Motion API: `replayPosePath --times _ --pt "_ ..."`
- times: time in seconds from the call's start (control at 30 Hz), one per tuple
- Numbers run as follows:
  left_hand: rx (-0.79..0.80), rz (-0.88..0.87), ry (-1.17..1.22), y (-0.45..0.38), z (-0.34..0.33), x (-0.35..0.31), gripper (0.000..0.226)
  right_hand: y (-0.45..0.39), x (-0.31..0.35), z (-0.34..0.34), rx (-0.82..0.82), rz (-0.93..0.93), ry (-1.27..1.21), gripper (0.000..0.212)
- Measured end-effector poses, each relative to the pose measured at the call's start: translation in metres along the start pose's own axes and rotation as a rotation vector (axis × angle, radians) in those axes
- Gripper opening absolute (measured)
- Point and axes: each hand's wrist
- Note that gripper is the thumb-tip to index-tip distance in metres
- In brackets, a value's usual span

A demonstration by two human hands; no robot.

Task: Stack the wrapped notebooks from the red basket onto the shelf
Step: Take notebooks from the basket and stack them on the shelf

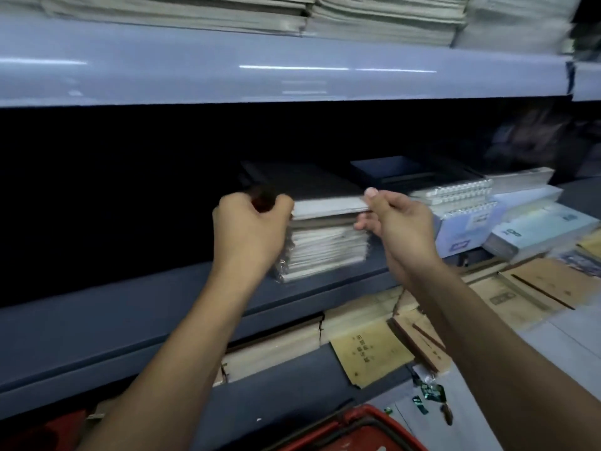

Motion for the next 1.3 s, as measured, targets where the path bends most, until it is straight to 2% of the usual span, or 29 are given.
replayPosePath --times 0.07,0.13,0.2,0.23,0.37,0.5,0.6,0.7,0.8,0.97,1.1,1.2,1.3 --pt "0.000 0.029 -0.032 0.003 -0.004 0.009 0.029 -0.011 -0.005 0.002 -0.017 0.041 0.207 0.036" --pt "0.028 -0.012 -0.030 0.006 -0.005 0.025 0.025 -0.015 -0.014 0.006 -0.025 0.058 0.304 0.039" --pt "0.088 -0.052 -0.053 0.009 -0.005 0.036 0.018 -0.013 -0.025 0.009 -0.001 -0.018 0.194 0.027" --pt "0.128 -0.071 -0.089 0.012 -0.004 0.038 0.015 -0.011 -0.032 0.009 0.012 -0.059 0.121 0.032" --pt "0.179 -0.147 -0.236 0.021 -0.001 0.035 0.039 -0.004 -0.044 0.002 0.030 -0.044 0.043 0.040" --pt "0.103 -0.118 -0.175 0.011 0.006 0.039 0.039 -0.009 -0.039 -0.008 0.019 -0.037 0.065 0.039" --pt "0.119 -0.087 -0.171 0.008 0.006 0.039 0.037 -0.010 -0.039 -0.015 0.020 -0.059 0.052 0.041" --pt "0.078 0.041 0.077 0.017 0.007 0.048 0.037 -0.009 -0.045 -0.017 0.025 -0.053 0.086 0.035" --pt "0.089 0.119 0.218 0.033 0.009 0.069 0.055 -0.002 -0.050 -0.015 0.052 -0.065 0.178 0.049" --pt "0.231 0.131 0.179 0.036 0.003 0.082 0.059 0.001 -0.049 -0.008 0.108 -0.092 0.234 0.048" --pt "0.224 0.145 0.160 0.036 0.000 0.084 0.062 0.002 -0.051 0.000 0.129 -0.101 0.231 0.046" --pt "0.240 0.183 0.207 0.040 -0.009 0.083 0.061 0.004 -0.056 0.009 0.085 -0.105 0.234 0.053" --pt "0.259 0.183 0.229 0.044 -0.018 0.082 0.066 0.008 -0.056 0.016 0.058 -0.079 0.227 0.050"
Point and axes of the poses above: each hand's wrist, its own y-axis away from the middle knuckle, its own z-axis out of the back of the hand, x = y × z, and after that the axes turned 15 degrees about y, right-handed
